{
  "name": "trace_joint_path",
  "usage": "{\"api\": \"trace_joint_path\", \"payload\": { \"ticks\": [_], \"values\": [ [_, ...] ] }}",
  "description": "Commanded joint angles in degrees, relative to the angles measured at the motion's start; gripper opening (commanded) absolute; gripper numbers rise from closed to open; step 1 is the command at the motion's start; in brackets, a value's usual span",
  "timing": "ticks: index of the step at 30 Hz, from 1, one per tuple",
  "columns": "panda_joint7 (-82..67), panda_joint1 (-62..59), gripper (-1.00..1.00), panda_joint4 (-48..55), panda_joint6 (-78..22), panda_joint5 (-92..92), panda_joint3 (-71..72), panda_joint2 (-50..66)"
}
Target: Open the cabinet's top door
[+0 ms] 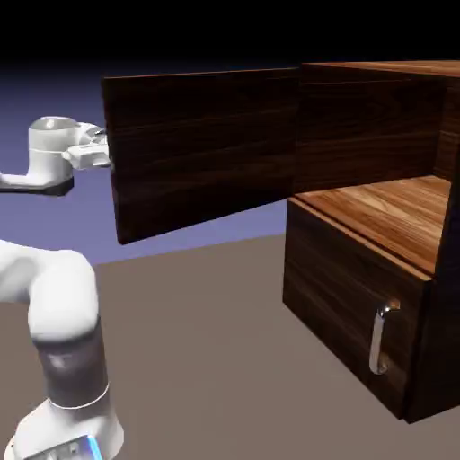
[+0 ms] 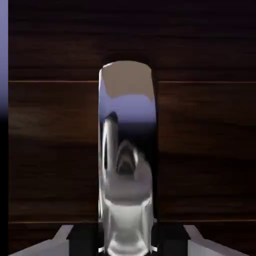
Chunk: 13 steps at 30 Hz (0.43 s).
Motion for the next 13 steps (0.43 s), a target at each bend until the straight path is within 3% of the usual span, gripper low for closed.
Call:
{"api": "trace_joint_path", "payload": {
  "ticks": [1,13],
  "values": [
    [-0.22,-2.08,-1.0,2.03,-1.26,0.59,1.46,0.04],
    [-5.37,-25.42,-1.0,26.32,-15.88,5.56,14.22,-3.9]
  ]
}}
